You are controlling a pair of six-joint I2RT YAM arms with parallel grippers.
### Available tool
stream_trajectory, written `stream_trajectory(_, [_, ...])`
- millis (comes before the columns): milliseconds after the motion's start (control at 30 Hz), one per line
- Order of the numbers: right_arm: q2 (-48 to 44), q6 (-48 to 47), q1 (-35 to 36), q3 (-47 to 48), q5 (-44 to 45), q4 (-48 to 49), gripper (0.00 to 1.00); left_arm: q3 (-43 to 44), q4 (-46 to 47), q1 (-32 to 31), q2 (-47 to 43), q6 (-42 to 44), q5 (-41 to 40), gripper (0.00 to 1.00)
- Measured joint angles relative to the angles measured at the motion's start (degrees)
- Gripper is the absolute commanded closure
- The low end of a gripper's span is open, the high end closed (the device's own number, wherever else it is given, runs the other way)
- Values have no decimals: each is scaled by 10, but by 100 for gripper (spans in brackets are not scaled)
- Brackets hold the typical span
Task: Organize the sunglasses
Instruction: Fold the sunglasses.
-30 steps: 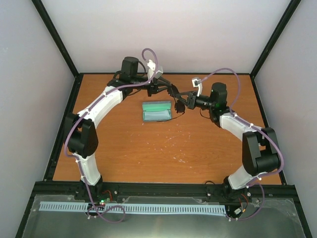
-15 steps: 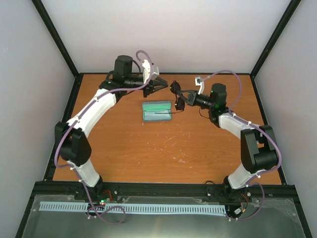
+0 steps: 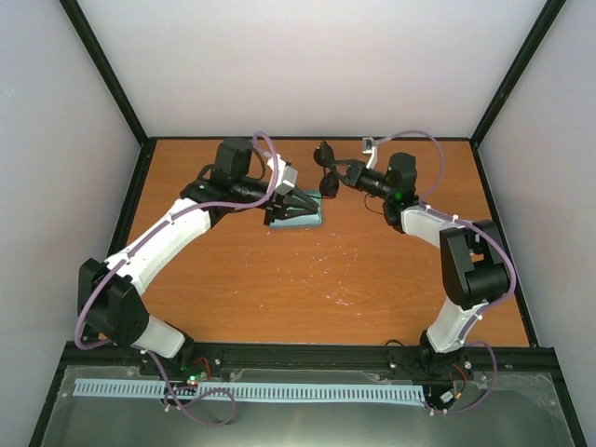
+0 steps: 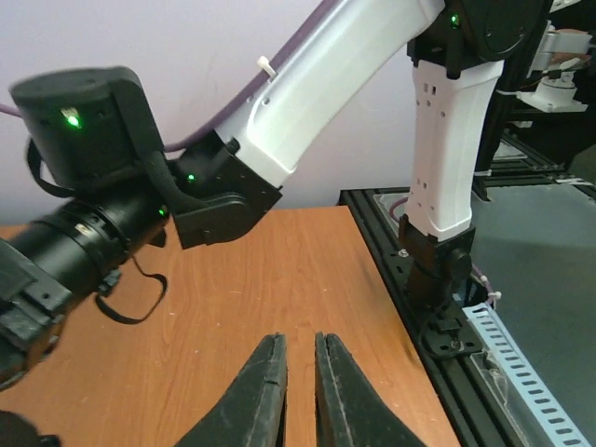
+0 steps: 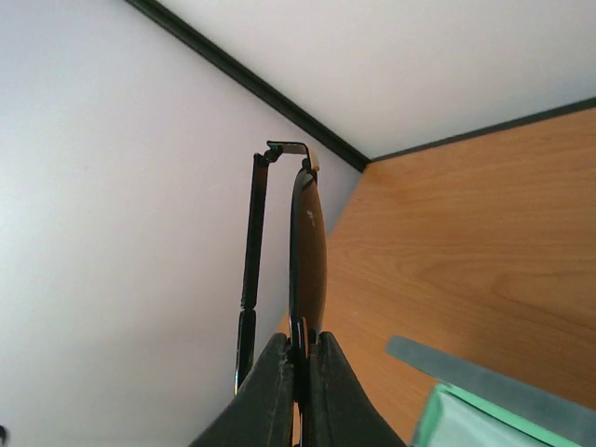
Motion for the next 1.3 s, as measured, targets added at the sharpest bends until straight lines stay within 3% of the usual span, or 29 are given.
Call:
stream_trajectory(300, [-7,35,50,23,-21,32,97,-8,26,-10,0,-22,9,87])
stream_trajectory(700, [-105,29,70,-16,-85,1,97,5,41,-10,28,-13,-1,87])
stream_trajectory(1000, [-126,-58,73,-6,-96,-141,97,41,49,-9,39,0,-33,86])
stream_trajectory(1300, [-40,-168,73,30,-97,-261,97,69,80,41,27,-1,-83,88])
